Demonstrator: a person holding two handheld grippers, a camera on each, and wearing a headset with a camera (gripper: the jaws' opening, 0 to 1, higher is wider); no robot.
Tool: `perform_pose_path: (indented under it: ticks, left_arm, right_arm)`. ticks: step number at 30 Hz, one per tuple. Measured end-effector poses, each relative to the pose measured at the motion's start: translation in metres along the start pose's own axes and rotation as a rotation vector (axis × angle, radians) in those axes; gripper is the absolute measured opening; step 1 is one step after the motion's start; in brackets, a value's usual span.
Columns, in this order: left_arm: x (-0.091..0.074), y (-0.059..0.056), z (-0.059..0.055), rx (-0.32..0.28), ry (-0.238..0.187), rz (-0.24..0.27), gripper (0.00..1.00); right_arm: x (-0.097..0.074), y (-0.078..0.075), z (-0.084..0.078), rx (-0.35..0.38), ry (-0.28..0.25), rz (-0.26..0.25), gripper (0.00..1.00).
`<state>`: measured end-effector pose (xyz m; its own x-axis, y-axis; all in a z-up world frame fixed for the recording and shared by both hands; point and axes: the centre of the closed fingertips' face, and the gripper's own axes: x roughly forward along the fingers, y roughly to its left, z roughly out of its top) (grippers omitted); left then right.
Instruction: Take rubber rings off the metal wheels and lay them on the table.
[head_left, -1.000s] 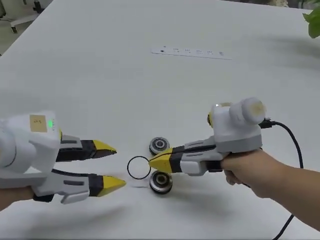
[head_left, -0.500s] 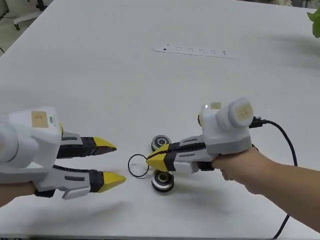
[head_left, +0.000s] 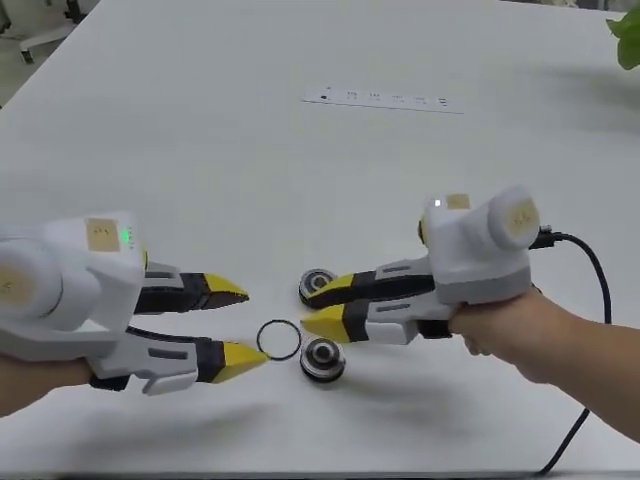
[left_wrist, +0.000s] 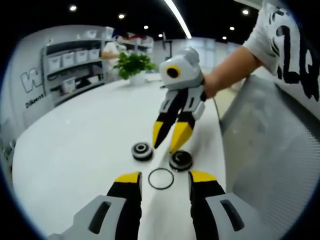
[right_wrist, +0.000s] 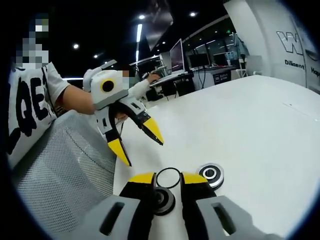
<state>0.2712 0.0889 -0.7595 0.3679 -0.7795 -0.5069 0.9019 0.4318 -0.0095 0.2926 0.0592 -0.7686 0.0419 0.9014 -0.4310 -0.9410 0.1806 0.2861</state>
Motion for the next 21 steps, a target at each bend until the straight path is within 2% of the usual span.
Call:
perform_pose_path:
  ticks: [9,21]
  left_arm:
    - [0.007,-0.001,0.004,0.012,0.006,-0.024,0.37]
    - [0.010,-0.001,0.007,0.015,0.003,-0.029,0.37]
  right_arm:
    - [-0.014,0.002,-0.011,0.023,-0.005,-0.003,0.17]
    - [-0.020,0.003,-0.016,0.029,0.001,-0.012,0.17]
